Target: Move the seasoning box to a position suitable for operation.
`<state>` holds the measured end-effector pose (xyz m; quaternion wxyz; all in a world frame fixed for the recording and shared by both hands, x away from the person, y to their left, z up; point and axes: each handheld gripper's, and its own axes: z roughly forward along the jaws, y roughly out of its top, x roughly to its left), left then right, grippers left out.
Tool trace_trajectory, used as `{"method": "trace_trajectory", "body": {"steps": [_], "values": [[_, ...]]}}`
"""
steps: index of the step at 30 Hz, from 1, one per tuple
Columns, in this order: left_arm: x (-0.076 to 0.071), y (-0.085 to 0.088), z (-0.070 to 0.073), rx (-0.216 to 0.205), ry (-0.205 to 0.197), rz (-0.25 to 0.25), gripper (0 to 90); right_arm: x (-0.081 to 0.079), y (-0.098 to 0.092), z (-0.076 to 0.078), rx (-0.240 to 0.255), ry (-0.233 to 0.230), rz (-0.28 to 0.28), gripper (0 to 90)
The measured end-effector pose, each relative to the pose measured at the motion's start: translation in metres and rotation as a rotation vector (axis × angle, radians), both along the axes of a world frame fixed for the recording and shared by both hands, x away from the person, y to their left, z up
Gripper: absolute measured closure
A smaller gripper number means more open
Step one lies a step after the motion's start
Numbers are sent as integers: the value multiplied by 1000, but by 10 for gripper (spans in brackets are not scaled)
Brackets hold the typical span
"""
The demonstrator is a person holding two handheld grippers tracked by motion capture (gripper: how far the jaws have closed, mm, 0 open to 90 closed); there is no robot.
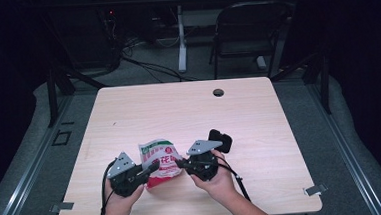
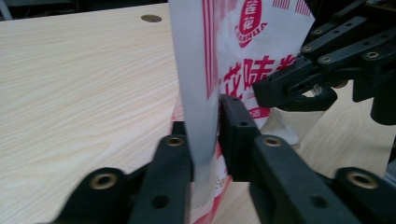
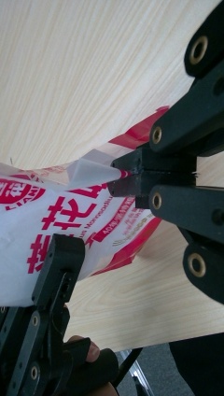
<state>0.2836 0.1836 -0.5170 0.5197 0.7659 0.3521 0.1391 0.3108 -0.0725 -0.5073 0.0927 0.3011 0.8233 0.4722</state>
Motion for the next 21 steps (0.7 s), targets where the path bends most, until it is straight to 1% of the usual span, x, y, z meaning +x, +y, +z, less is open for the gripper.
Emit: {"method": "trace_trajectory", "body": {"steps": [1, 3, 4, 5, 7, 8, 9, 10, 11, 14, 15, 16, 17, 18, 19, 20, 21], "values": [[0, 0, -1, -10, 14, -4, 763, 0, 0, 0, 6, -5, -1, 900], [1, 1, -4, -14, 24, -25, 743, -1, -3, 1, 15, -6, 2, 900], [1, 0, -5, -25, 29, -33, 719, -1, -3, 1, 19, -10, 5, 900], [2, 0, -8, -26, 33, -46, 666, -1, -4, 2, 23, -14, 6, 900], [4, -3, -15, -19, 42, -51, 582, -2, -5, 3, 29, -16, 13, 900], [5, -2, -16, -5, 56, -77, 564, -3, -6, 3, 22, -20, 16, 900], [6, -3, -19, -5, 61, -84, 549, -3, -6, 3, 25, -24, 16, 900], [7, -4, -23, -19, 65, -93, 533, -3, -7, 2, 24, -27, 15, 900], [8, -4, -24, -7, 73, -103, 513, -3, -8, 1, 19, -25, 15, 900], [10, -6, -29, 10, 85, -108, 478, -3, -11, -2, 20, -19, 9, 900], [11, -6, -32, 16, 99, -109, 461, -2, -12, -2, 20, -17, 9, 900], [12, -6, -35, 17, 102, -107, 445, -2, -13, -3, 12, -14, 12, 900], [13, -6, -36, 29, 118, -103, 440, -3, -14, -4, 12, -19, 9, 900], [14, -6, -39, 24, 119, -99, 424, -4, -15, -4, 15, -19, 8, 900], [14, -5, -41, 27, 119, -98, 399, -4, -16, -5, 15, -19, 13, 900], [15, -4, -41, 36, 118, -91, 391, -6, -17, -5, 19, -21, 12, 900], [15, -4, -42, 27, 133, -99, 389, -6, -18, -6, 14, -23, 14, 900]]}}
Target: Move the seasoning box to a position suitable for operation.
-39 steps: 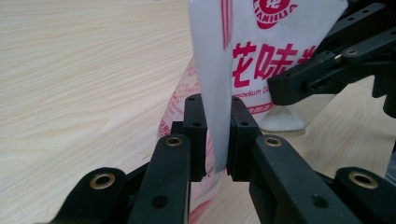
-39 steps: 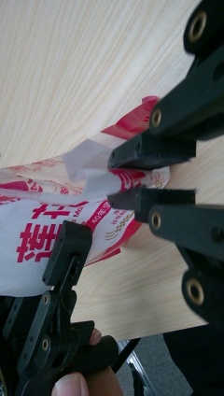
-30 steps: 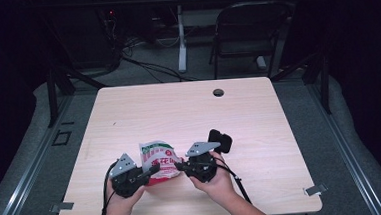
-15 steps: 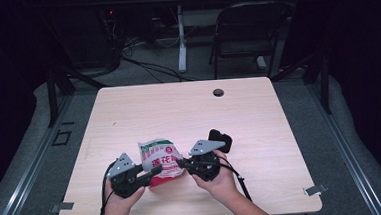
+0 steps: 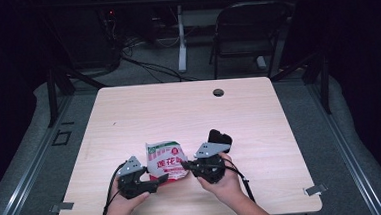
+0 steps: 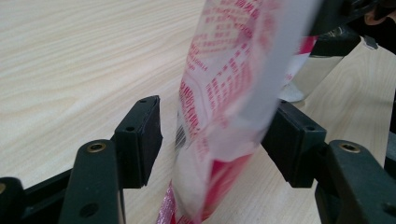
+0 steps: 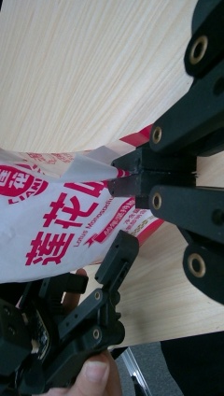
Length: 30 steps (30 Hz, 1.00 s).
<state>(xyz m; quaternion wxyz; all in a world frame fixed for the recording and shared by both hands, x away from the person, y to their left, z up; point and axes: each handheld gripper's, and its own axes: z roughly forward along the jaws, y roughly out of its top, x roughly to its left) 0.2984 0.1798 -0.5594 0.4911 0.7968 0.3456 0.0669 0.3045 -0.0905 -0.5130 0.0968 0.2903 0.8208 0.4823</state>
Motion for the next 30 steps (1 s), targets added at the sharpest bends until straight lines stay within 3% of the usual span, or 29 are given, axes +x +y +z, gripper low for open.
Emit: {"method": "trace_trajectory", "body": {"steps": [1, 4, 17, 30], "values": [[0, 0, -2, -14, 9, 3, 380, -1, 0, -1, 9, -2, -3, 900], [0, -2, -8, -1, 39, -1, 339, -4, -3, -2, 10, -3, -6, 900], [-1, -21, -23, 109, 24, -55, 311, -20, -13, -10, -7, -9, 1, 900], [2, -28, -29, 149, 70, -77, 305, -27, -23, -20, 25, 13, -3, 900]]}}
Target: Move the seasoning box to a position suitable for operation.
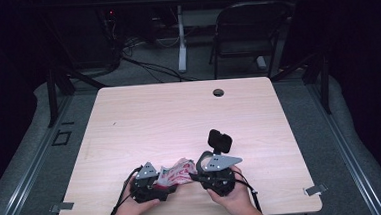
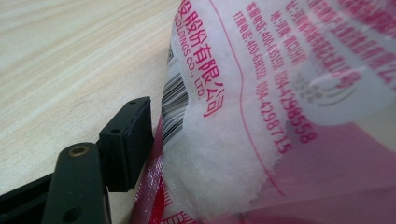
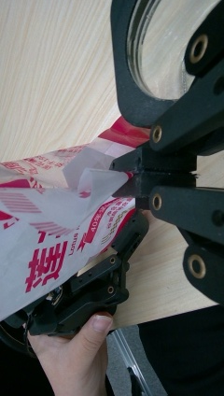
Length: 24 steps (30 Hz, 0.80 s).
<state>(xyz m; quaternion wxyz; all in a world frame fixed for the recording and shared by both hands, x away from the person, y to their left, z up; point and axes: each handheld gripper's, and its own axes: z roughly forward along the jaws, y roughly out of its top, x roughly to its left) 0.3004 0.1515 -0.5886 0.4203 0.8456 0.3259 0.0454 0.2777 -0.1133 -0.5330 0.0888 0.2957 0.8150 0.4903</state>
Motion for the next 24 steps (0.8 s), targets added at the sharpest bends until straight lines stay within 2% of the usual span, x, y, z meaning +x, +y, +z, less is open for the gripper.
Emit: {"method": "trace_trajectory", "body": {"steps": [3, 9, 11, 17, 18, 19, 22, 24], "values": [[-1, -2, 0, 12, -14, 13, 303, 0, -1, -2, 12, 5, -6, 900], [-1, -3, 0, 27, -25, -1, 312, 0, -2, -1, 27, 20, -14, 900], [-2, -5, 0, 43, -41, 4, 346, 0, 0, -1, 35, 9, -16, 900], [-2, -6, 0, 41, -40, -7, 353, 0, 0, -1, 34, -4, -15, 900], [-2, -6, 0, 50, -47, 2, 352, -1, 0, -1, 40, -8, -15, 900], [-2, -7, 0, 50, -49, -9, 350, -1, 0, -2, 39, -8, -13, 900], [-4, -11, 0, 95, -82, -23, 348, -4, -3, -5, 57, 0, -24, 900], [-5, -13, 0, 109, -95, -23, 353, -5, -4, -5, 49, 5, -22, 900]]}}
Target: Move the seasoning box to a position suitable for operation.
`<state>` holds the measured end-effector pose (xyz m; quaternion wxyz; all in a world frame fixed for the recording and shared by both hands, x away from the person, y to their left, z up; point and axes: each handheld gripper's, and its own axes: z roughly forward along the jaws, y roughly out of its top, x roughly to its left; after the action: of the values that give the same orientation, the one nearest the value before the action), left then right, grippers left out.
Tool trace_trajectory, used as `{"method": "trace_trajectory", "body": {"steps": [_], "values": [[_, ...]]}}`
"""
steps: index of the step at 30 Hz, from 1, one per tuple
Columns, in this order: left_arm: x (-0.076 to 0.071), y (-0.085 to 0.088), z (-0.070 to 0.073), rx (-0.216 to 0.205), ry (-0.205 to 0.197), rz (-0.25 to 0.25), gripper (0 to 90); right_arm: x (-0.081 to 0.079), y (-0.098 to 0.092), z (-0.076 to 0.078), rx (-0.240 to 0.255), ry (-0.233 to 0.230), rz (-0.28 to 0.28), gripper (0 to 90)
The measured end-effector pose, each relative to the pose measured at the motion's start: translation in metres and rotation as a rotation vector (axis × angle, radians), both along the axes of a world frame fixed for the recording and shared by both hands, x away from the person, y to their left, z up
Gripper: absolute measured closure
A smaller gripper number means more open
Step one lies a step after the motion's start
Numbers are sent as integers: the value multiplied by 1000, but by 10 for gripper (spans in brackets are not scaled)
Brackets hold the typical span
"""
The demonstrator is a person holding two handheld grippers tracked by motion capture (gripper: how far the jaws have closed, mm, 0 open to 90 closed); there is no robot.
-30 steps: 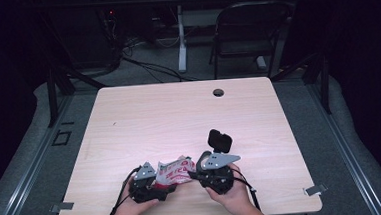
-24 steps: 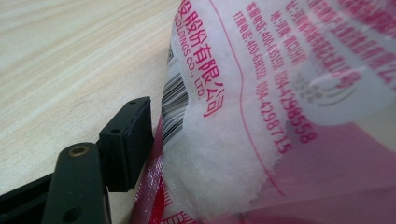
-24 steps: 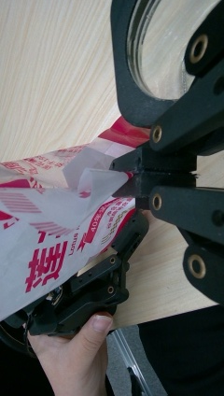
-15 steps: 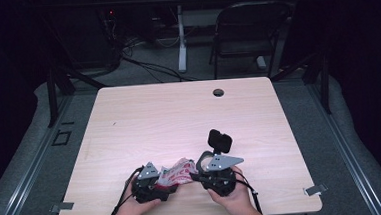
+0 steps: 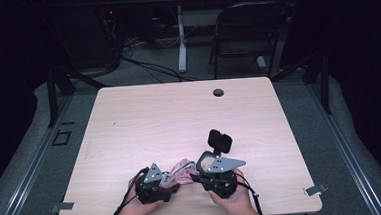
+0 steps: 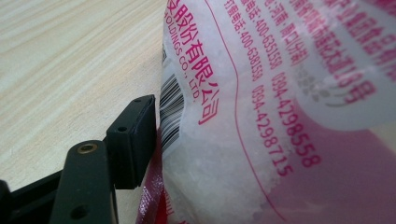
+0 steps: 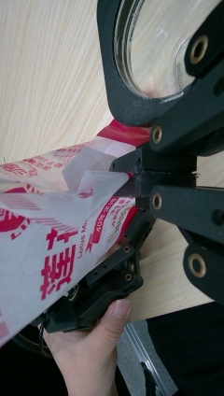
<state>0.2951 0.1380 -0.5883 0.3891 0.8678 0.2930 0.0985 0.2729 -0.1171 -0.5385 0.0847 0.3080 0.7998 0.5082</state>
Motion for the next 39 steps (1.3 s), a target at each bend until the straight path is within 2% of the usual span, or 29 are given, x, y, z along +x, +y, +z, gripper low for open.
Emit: {"method": "trace_trajectory", "body": {"steps": [3, 19, 22, 25, 34, 39], "values": [[-2, -2, 0, 23, -20, 1, 356, -1, 0, 0, 1, -2, -3, 900], [-2, -4, 0, 19, -39, 2, 475, 1, 1, 1, 16, 5, -3, 900], [-4, -5, 0, 30, -73, -3, 540, 1, 2, 1, 16, 3, -2, 900], [-4, -5, 1, 31, -67, -7, 554, 1, 2, 1, 12, 2, 1, 900], [-5, -7, 0, 29, -82, -1, 579, 3, 1, 2, 16, 9, 0, 900], [-6, -8, 2, 43, -84, 5, 590, 5, 0, 2, 17, 11, 1, 900]]}}
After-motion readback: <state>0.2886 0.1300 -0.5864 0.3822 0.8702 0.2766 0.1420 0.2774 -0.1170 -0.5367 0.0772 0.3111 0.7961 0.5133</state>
